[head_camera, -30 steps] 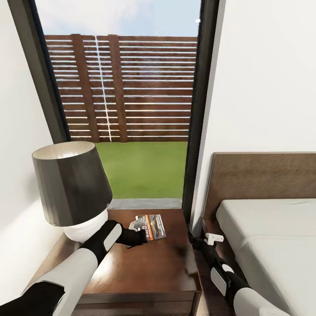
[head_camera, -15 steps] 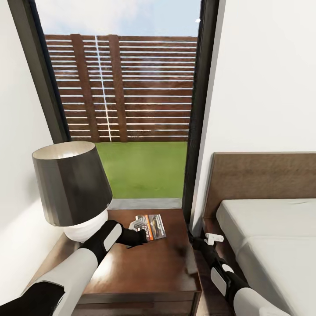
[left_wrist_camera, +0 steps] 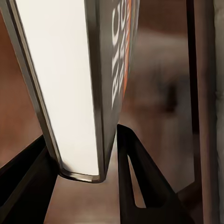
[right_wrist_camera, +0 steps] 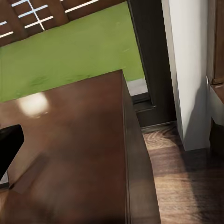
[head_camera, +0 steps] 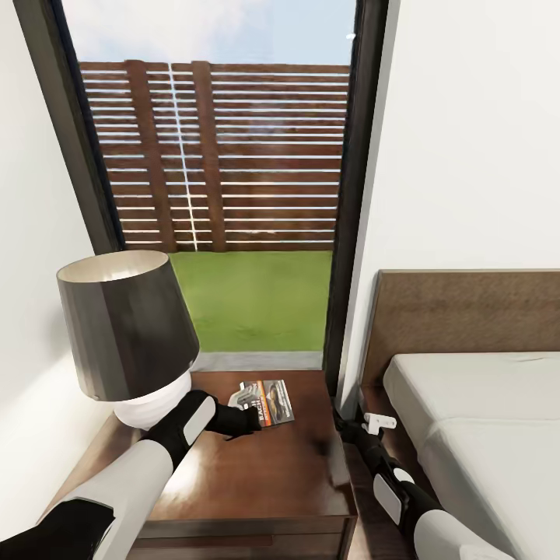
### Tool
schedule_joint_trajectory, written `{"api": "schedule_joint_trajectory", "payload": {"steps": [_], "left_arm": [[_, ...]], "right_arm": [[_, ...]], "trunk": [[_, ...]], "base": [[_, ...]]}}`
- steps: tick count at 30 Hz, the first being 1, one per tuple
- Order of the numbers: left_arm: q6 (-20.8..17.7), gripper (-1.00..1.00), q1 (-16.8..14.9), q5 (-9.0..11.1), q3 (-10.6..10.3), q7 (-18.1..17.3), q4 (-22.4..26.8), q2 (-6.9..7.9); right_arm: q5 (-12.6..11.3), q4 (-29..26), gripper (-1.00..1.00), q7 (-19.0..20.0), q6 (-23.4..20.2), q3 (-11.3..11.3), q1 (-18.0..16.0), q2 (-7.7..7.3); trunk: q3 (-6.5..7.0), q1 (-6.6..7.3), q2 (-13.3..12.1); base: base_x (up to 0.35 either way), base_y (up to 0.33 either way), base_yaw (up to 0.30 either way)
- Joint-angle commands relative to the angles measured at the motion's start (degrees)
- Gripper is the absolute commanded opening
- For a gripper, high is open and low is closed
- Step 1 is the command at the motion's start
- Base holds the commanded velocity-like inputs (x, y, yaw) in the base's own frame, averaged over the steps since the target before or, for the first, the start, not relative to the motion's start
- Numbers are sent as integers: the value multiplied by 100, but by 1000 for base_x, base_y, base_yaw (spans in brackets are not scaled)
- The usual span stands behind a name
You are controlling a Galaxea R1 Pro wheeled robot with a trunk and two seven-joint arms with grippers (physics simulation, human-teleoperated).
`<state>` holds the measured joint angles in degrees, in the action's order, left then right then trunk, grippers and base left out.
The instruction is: In the bedroom, move the book from the bed onto either nightstand, and place the two sandals side by side next to the bed.
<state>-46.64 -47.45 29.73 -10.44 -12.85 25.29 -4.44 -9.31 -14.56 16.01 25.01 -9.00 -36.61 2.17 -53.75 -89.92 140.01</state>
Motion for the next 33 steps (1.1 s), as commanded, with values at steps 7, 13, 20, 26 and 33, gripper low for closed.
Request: {"api": "schedule_joint_trajectory", "payload": {"steps": [7, 13, 20, 26, 33], "left_arm": [[15, 100, -1, -266, -37, -24, -6, 5], [15, 100, -1, -266, -37, -24, -6, 5], [13, 100, -1, -266, -37, -24, -6, 5], [8, 100, -1, -265, -37, -24, -6, 5], [6, 100, -1, -259, -37, -24, -6, 5]], "right_arm": [[-54, 6, 100, 60, 4, -32, -4, 3], [-54, 6, 100, 60, 4, -32, -4, 3], [-54, 6, 100, 60, 4, -32, -4, 3], [-54, 6, 100, 60, 4, -32, -4, 3], [-54, 6, 100, 60, 4, -32, -4, 3]], "trunk": [[-6, 1, 2], [-6, 1, 2], [-6, 1, 2], [-6, 1, 2], [-6, 1, 2]], "base": [[0, 0, 0], [0, 0, 0], [0, 0, 0], [0, 0, 0], [0, 0, 0]]}}
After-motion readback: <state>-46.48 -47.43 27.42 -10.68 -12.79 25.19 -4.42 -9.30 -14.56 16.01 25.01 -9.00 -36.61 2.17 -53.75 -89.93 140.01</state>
